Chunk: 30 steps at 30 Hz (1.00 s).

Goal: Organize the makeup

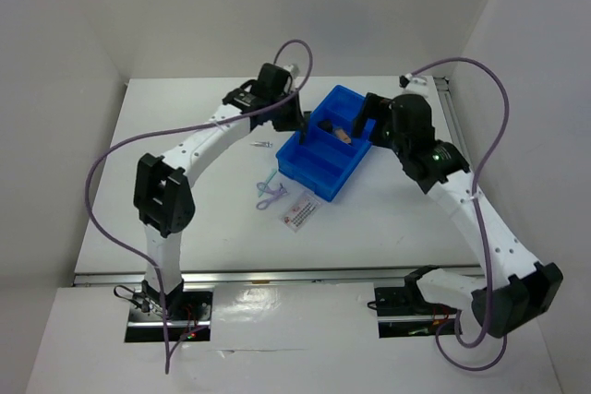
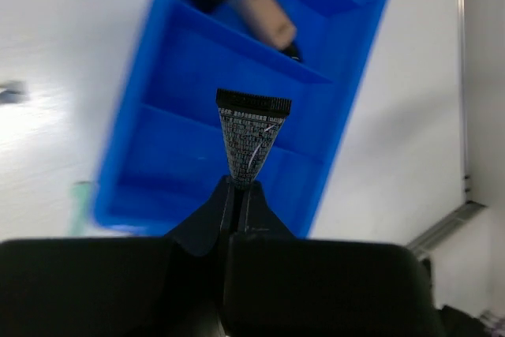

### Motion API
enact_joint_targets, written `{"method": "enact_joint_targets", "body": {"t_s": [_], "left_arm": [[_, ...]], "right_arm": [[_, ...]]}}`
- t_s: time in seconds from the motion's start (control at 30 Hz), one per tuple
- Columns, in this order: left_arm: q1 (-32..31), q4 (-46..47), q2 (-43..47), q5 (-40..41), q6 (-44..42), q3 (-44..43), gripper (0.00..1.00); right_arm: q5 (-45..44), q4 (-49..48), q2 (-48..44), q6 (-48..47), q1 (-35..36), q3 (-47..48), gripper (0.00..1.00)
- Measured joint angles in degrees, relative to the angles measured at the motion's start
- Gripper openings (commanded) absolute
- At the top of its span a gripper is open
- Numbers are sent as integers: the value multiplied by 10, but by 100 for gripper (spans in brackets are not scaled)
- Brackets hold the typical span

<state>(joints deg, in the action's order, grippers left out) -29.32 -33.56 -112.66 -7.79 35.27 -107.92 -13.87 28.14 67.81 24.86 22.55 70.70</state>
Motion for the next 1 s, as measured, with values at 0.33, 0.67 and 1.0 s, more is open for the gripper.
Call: {"method": "enact_joint_targets", "body": {"t_s": [0.33,0.67,1.0], "left_arm": [[-89,93,-137,20,142,-22,0],[-112,148,-170,84,177,-45,15],[-112,165,-184,95,154,-56,74]], "right_arm": [[-57,37,-130,50,-3,-48,100],[-67,62,-137,54,-6,-48,100],[-65,69,-137,54,-6,-48,100]]}}
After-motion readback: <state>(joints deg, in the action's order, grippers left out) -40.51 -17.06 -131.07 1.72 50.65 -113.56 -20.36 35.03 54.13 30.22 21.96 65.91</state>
